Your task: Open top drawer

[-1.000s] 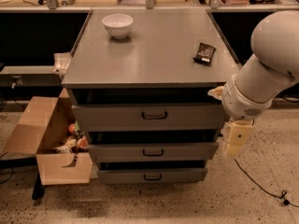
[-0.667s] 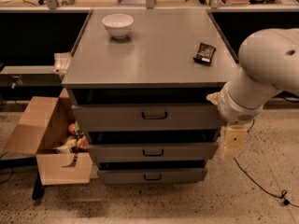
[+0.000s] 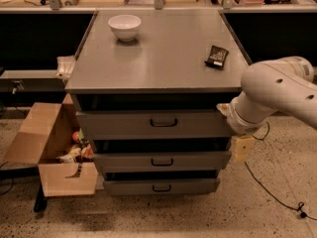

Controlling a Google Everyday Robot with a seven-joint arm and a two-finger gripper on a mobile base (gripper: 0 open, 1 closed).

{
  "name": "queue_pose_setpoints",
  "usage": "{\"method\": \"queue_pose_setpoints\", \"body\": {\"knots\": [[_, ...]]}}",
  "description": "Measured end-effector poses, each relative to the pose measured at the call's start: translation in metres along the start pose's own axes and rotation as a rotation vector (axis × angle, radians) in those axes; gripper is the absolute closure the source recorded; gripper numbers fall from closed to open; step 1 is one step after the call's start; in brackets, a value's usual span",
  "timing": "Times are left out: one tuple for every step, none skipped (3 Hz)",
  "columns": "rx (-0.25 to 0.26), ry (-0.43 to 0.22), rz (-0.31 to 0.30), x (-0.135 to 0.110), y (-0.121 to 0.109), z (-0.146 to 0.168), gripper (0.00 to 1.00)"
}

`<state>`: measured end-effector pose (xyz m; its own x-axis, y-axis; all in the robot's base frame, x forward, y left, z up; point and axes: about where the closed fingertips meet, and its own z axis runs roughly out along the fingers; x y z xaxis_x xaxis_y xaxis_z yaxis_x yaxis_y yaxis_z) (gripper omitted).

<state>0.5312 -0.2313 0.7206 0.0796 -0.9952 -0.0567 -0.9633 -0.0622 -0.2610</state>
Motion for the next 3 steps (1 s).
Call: {"method": "queue_pose_setpoints", "body": {"knots": [[0.035,-0.02,-0.044,0.001,-0.022,0.019,0.0],[0.035,-0.034,-0.066,0.0,-0.046,0.047,0.0],[0.007,-0.05,-0.046,0.002,-0.057,0.071,0.0]]}}
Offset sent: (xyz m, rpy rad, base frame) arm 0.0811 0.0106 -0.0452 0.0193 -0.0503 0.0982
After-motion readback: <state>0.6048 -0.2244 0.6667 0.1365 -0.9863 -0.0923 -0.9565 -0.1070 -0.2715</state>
